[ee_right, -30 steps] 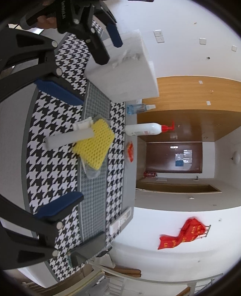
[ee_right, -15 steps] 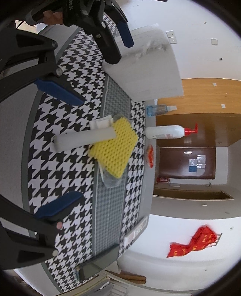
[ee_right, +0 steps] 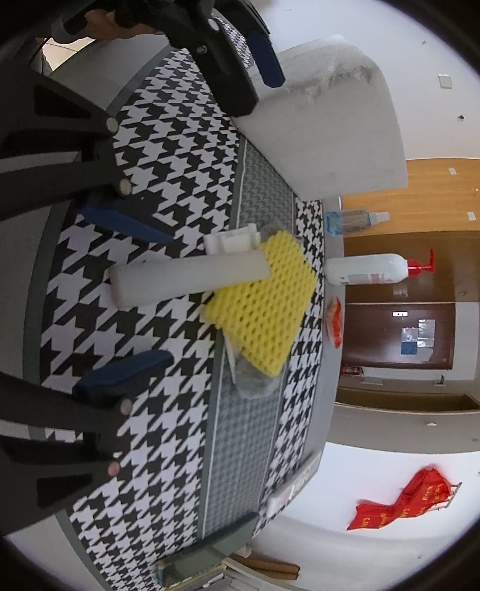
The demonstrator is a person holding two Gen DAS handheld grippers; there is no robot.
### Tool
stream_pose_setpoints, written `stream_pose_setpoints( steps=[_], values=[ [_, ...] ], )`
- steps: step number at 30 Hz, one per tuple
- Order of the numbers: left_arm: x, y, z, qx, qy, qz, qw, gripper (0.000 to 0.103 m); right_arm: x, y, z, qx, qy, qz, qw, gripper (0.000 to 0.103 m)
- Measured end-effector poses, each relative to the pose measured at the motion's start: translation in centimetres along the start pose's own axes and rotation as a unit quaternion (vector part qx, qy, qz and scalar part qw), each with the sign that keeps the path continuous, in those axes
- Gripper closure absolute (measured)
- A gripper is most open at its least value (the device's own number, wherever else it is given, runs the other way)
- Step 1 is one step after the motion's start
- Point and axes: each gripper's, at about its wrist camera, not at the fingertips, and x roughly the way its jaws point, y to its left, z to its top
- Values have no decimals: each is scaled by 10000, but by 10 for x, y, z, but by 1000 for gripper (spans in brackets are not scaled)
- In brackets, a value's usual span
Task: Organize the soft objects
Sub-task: 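Move the right gripper onto the white tube and close on it, then move the left gripper over the yellow mesh sponge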
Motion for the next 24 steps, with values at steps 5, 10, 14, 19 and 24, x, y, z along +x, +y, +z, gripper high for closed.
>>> stream_pose_setpoints(
  steps=[5,10,14,19,24],
  values=[
    [5,-4,0,35,75,7,10000,1,0,1,1,-104,15,-28,9999,61],
    [8,-4,1,36,94,35,9999,1,-1,6,0,-370,5,77,9993,71],
    [11,-5,3,34,140,70,9999,1,-1,9,1,-452,31,185,9988,81],
    [11,-8,7,96,88,168,9998,1,-6,2,3,-379,-2,381,9986,88],
    [13,-11,10,91,89,172,9998,1,-14,-9,5,-205,-68,383,9990,88]
  ],
)
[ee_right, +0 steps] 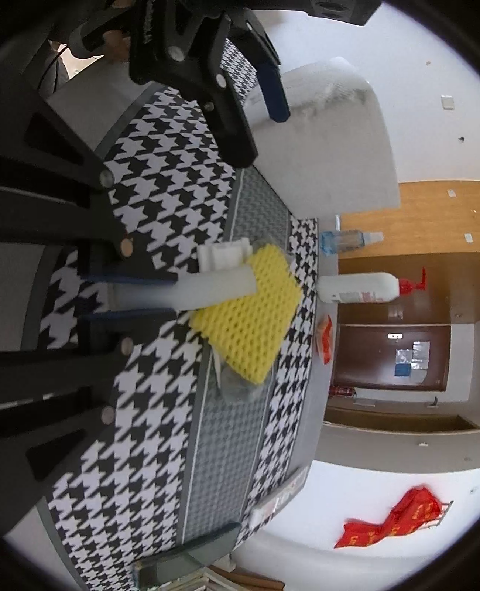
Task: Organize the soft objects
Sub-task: 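Move the left gripper over the yellow mesh sponge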
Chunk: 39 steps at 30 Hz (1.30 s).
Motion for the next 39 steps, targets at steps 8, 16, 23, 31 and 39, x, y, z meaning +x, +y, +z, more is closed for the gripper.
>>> stream_pose_setpoints(
  steps=[8,16,23,31,39],
  values=[
    [4,-8,4,39,22,-34,10000,1,-23,-10,5,236,-301,174,9991,88],
    [11,-19,9,123,81,-176,9997,1,-36,-31,4,506,-503,-60,9974,88],
    [23,-43,21,376,142,-322,9987,1,-41,-46,-1,681,-541,-251,9959,88],
    [43,-60,30,586,342,-346,9971,1,-49,-72,-11,1051,-565,-560,9913,88],
    [58,-89,31,902,556,-304,9939,1,-54,-89,-19,1243,-541,-687,9884,88]
  ],
)
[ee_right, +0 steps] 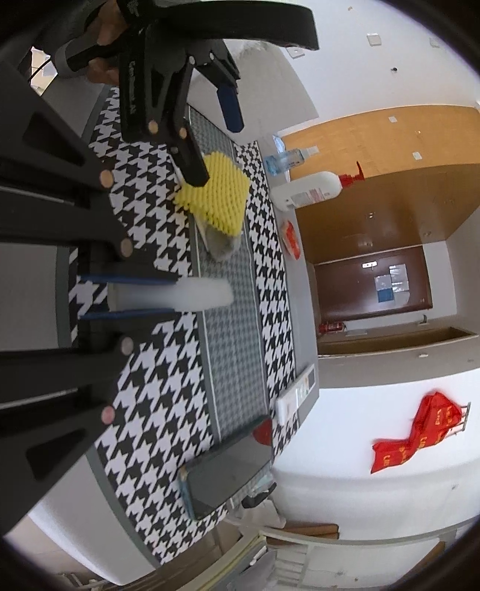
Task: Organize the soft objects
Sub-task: 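Move the left gripper over the yellow mesh sponge, then close the left gripper on the yellow sponge and lift it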
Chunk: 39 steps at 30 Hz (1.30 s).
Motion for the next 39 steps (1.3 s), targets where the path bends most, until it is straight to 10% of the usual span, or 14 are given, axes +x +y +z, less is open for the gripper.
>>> stream_pose_setpoints(
  steps=[16,30,39],
  values=[
    [30,-17,5,326,647,321,9969,27,-7,-14,-4,85,29,-89,9999,88],
    [40,-8,5,124,878,-118,9960,94,-9,-11,-4,11,14,-62,10000,88],
    [22,-6,8,83,504,-345,9981,98,-12,-9,-4,-13,7,-86,10000,88]
  ],
)
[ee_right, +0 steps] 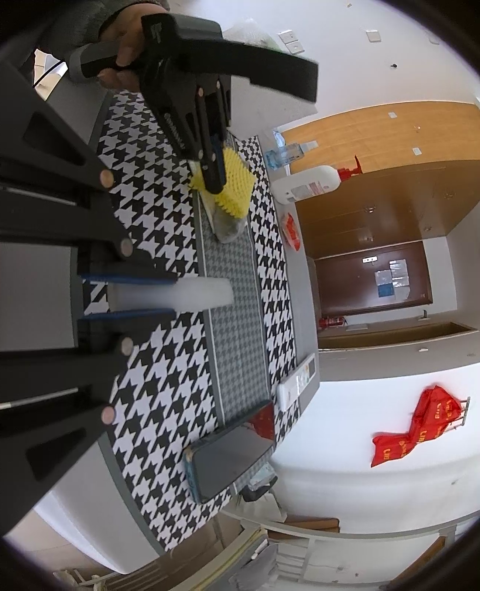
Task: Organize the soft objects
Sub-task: 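Close the left gripper on the yellow sponge and lift it, then carry the yellow sponge with the left gripper over the foam box while the right gripper carries the white tube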
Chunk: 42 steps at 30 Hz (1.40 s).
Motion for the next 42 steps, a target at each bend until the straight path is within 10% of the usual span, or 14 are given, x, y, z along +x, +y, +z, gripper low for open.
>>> stream_pose_setpoints(
  steps=[42],
  values=[
    [-104,50,-1,-230,-1242,309,9915,98,-23,63,34,-472,-564,273,9969,88]
  ],
)
